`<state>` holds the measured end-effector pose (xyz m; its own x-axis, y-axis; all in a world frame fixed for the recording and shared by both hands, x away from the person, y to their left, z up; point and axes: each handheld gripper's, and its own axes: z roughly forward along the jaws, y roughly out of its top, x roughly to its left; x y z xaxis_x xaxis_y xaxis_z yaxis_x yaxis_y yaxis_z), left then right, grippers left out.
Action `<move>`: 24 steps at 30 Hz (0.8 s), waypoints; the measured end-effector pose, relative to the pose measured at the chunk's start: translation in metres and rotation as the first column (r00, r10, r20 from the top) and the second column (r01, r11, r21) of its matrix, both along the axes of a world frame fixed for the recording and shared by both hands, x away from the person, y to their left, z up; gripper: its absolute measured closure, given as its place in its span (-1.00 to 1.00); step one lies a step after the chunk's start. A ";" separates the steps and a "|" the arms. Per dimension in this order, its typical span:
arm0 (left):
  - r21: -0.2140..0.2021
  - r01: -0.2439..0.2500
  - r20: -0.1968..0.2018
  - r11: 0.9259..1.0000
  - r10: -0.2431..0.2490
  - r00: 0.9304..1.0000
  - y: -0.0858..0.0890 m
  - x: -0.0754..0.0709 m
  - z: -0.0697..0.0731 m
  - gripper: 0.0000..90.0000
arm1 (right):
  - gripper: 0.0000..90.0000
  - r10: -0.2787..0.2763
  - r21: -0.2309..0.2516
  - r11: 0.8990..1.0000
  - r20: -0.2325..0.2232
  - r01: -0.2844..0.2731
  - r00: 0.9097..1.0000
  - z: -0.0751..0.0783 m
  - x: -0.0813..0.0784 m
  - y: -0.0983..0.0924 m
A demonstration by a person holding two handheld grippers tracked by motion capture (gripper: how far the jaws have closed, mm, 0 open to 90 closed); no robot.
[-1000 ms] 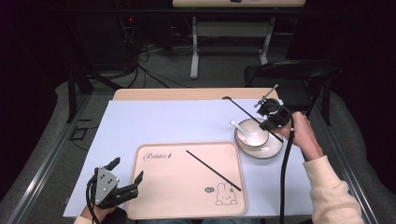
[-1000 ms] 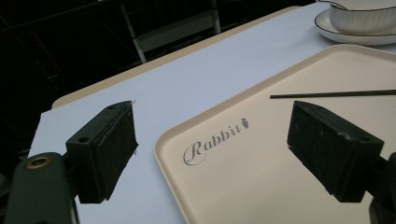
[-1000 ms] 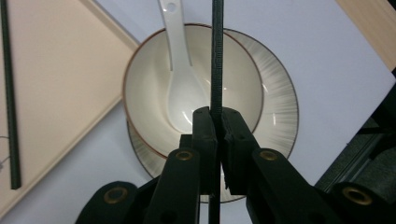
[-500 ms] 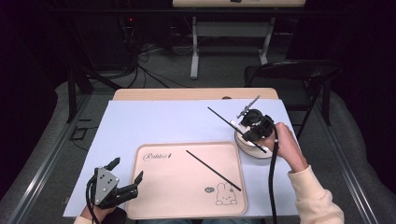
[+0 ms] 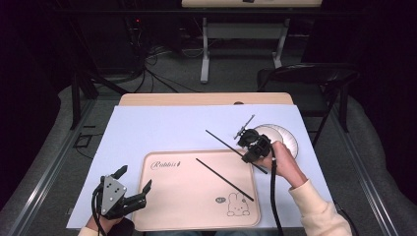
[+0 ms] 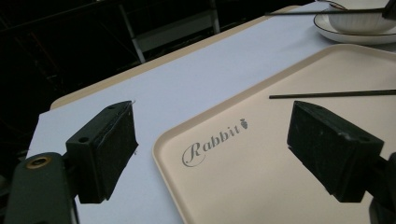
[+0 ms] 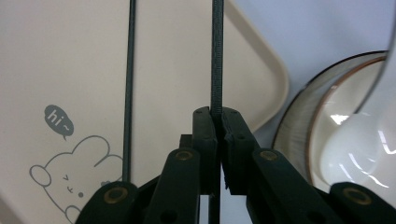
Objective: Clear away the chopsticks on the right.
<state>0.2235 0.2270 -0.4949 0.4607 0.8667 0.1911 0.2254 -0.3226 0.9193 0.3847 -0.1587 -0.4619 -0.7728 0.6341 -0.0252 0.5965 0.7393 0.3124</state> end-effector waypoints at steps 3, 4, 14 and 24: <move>0.001 0.002 0.001 1.000 -0.002 1.000 0.000 0.000 0.000 -0.65 | 0.90 0.003 -0.008 1.000 -0.023 -0.003 1.000 -0.010 -0.002 0.008; 0.001 0.002 0.001 1.000 -0.002 1.000 0.000 0.000 0.000 -0.65 | 0.90 0.006 -0.009 1.000 -0.031 -0.006 1.000 -0.014 -0.002 0.010; 0.003 0.006 0.005 1.000 -0.006 1.000 0.000 -0.001 0.000 -0.65 | 0.89 -0.013 -0.026 1.000 -0.091 0.010 0.996 -0.042 -0.009 0.025; 0.001 0.004 0.006 1.000 -0.004 1.000 0.000 -0.001 0.000 -0.65 | 0.79 0.011 -0.056 0.998 -0.089 -0.016 0.996 -0.061 -0.011 0.040</move>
